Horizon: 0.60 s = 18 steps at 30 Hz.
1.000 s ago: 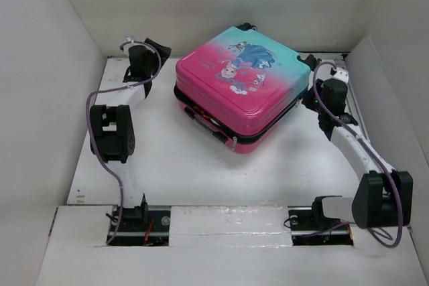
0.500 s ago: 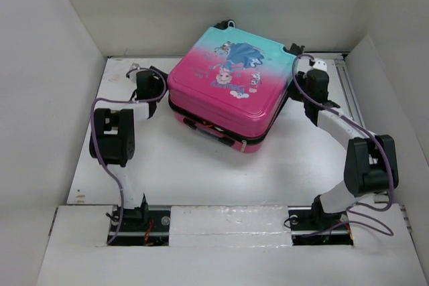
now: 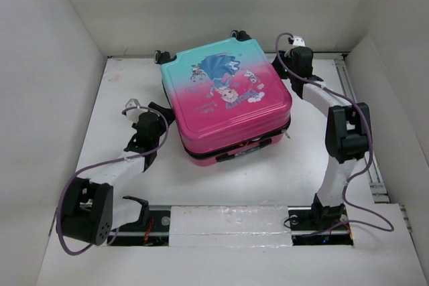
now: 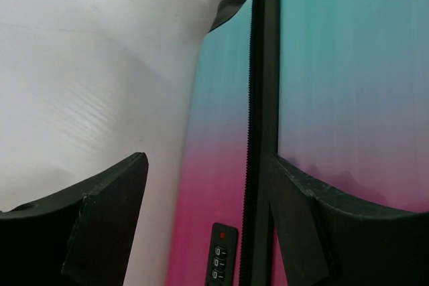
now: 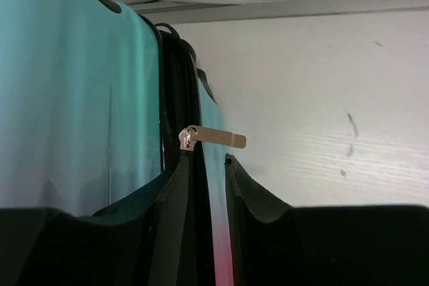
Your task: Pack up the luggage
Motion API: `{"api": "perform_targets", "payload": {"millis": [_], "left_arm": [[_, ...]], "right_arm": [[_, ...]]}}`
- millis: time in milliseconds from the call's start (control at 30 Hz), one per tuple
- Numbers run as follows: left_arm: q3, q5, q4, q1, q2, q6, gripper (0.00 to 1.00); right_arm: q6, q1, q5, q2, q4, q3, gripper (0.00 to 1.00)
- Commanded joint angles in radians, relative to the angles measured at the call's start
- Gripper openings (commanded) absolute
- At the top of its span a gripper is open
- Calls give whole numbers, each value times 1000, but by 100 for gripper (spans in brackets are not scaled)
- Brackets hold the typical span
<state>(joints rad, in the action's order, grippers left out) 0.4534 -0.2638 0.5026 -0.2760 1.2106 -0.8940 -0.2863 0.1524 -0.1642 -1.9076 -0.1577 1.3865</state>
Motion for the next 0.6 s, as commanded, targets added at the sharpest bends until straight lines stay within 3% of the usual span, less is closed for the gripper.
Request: {"api": "perform_targets", "payload": {"millis": [0, 233, 433, 567], "left_arm": [[27, 196, 105, -95, -78, 30, 67], [82, 242, 103, -95, -106, 40, 68], [82, 178, 60, -95, -279, 40, 70], [45, 85, 27, -95, -342, 26, 67]], "right_arm": [[-83, 216, -397, -8, 58, 153, 36], [-172, 216, -592, -59, 86, 388, 52], [-182, 148, -571, 116, 86, 336, 63], [-156, 95, -496, 255, 86, 182, 70]]}}
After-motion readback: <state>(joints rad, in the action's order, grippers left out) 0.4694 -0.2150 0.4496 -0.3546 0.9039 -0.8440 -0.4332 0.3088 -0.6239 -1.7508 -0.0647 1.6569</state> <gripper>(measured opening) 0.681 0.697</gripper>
